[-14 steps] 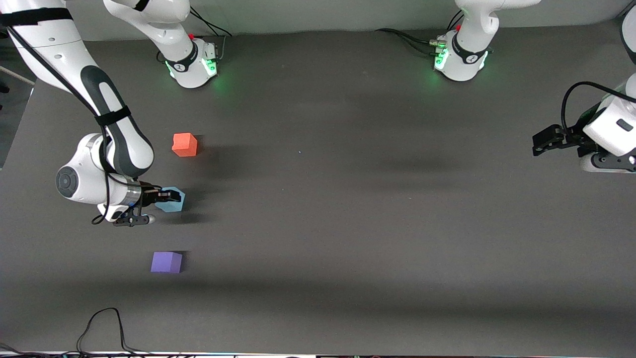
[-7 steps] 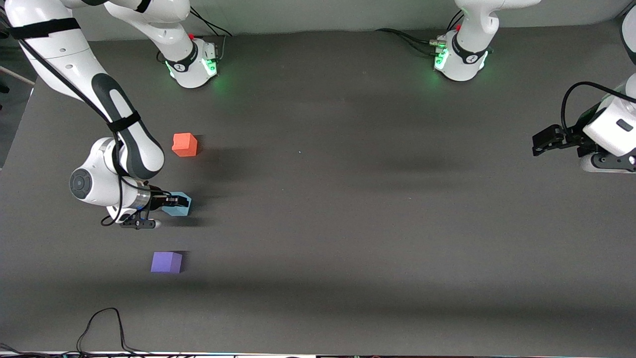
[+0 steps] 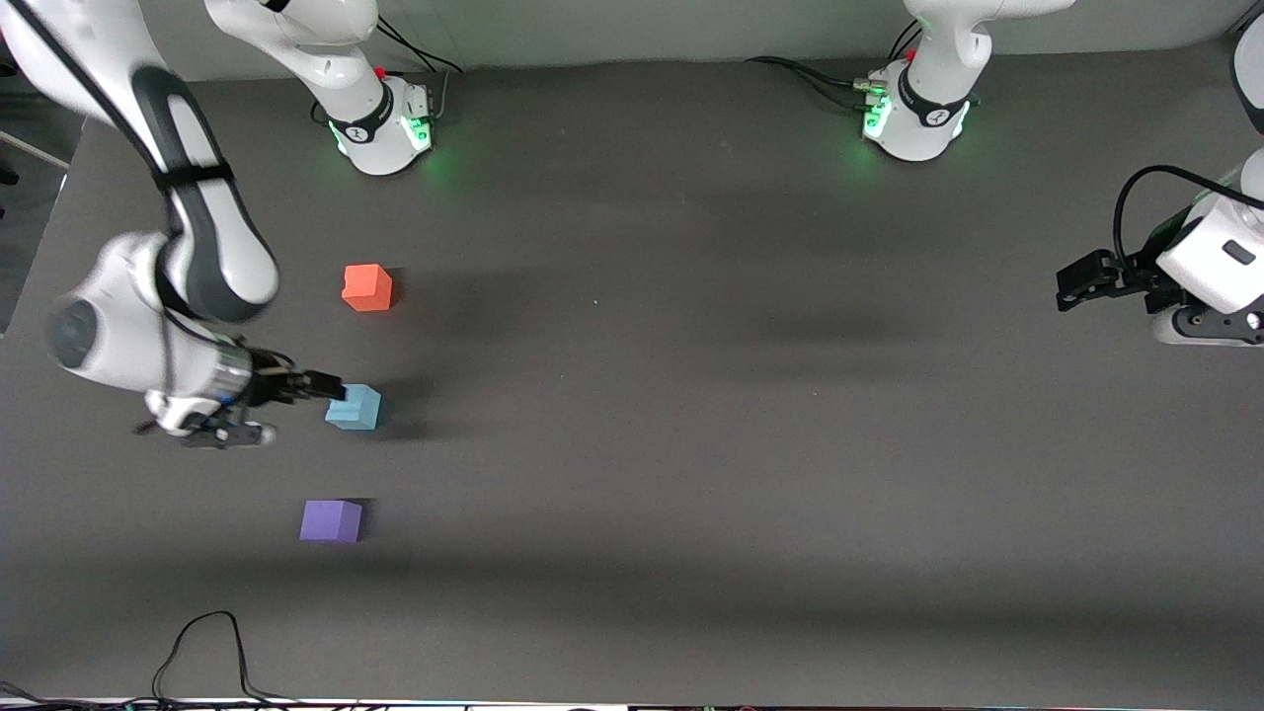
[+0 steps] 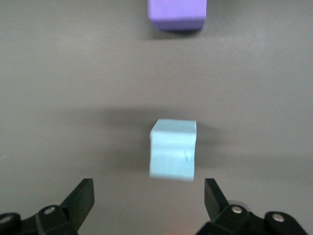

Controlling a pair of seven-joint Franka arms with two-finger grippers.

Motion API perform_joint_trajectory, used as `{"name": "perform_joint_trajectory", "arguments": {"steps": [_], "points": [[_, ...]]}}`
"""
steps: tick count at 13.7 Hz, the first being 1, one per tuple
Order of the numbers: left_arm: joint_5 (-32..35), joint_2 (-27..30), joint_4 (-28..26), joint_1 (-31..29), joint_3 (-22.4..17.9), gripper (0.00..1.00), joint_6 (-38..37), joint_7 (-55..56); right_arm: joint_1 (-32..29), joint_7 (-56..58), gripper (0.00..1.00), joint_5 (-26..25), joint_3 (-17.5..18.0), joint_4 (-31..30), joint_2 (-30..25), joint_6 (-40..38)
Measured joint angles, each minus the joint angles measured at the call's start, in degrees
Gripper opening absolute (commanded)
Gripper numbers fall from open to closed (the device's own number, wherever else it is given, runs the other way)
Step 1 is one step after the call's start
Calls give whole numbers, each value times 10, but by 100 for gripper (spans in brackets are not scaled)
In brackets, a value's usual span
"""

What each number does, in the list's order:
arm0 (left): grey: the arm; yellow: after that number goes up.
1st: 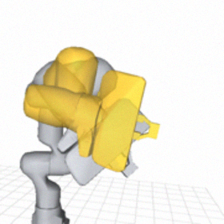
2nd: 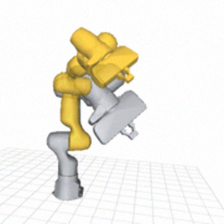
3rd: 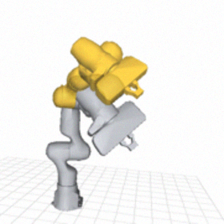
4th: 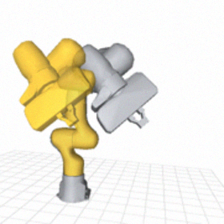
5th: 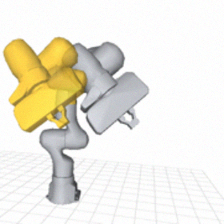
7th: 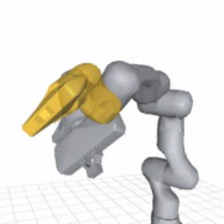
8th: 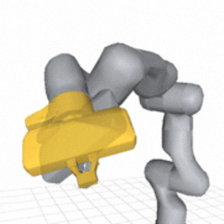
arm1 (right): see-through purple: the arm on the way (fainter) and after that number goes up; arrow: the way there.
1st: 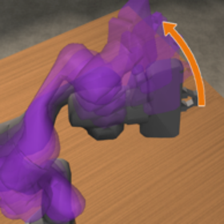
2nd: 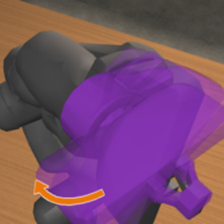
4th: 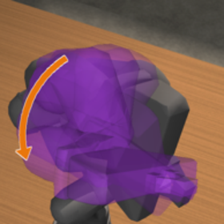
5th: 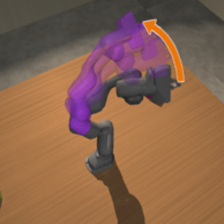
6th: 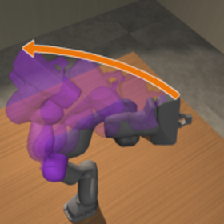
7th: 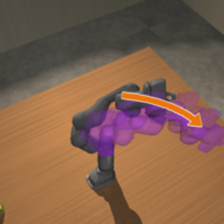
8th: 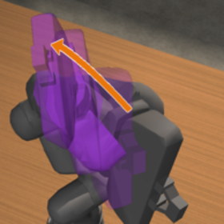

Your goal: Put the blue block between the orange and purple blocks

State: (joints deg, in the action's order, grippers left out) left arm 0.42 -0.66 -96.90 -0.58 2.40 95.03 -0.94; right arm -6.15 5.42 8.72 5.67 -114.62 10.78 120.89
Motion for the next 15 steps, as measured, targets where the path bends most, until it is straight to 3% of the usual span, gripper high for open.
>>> {"name": "perform_joint_trajectory", "arguments": {"steps": [2,4,7,9,12,15], "points": [[0,0,0,0,0,100,0,0,2,0,100,-20,4,6,-104,-84],[0,0,0,0,0,100,0,0,14,0,100,-27,5,17,-173,-146],[0,0,0,0,0,100,0,0,41,1,100,-39,1,50,-205,-206],[0,0,0,0,0,100,0,0,108,0,100,-43,-40,58,-202,-212],[0,0,0,0,0,100,0,0,218,0,100,-46,-152,66,-194,-224],[0,0,0,0,0,100,0,0,228,0,100,-46,-176,77,-190,-234]]}}
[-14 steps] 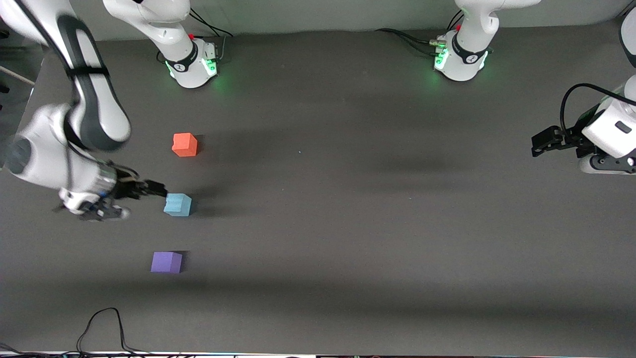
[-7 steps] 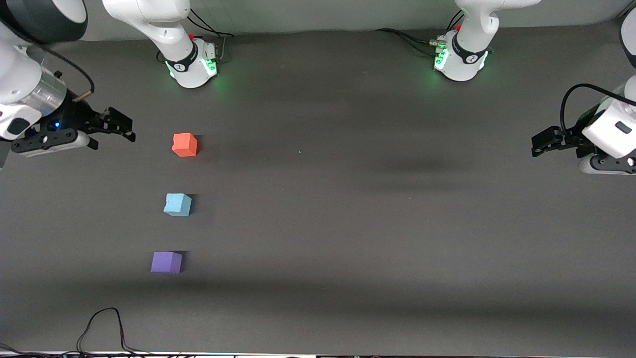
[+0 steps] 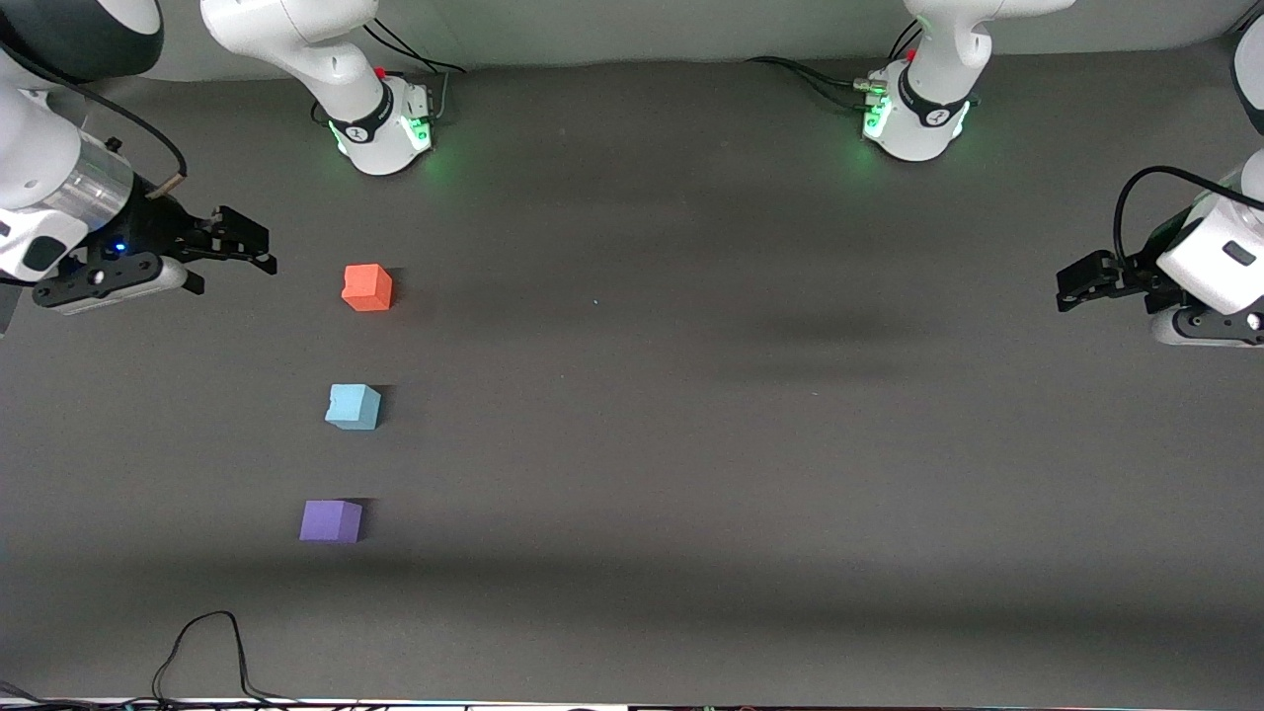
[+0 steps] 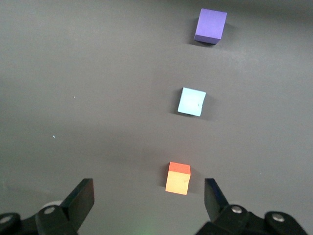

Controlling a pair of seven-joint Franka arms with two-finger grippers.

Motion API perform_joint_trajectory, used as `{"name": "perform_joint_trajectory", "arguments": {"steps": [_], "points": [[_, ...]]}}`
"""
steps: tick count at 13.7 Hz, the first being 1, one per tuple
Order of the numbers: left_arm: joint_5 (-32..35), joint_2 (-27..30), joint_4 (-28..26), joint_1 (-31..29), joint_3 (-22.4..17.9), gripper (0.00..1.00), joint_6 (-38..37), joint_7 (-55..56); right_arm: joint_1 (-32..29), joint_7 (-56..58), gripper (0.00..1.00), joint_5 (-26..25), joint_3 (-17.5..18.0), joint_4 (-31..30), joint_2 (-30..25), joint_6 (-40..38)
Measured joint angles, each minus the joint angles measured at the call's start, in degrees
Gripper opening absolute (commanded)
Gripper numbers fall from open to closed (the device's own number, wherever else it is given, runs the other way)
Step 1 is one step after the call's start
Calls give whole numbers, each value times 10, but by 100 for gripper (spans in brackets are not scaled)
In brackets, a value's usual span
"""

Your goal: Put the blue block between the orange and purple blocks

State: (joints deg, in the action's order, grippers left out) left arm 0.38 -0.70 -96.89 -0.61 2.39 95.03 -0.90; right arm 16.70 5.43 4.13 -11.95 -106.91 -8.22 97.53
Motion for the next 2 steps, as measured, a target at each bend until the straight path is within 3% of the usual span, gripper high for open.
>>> {"name": "perform_joint_trajectory", "arguments": {"steps": [2], "points": [[0,0,0,0,0,100,0,0,0,0,100,0,0,2,2,-1]]}}
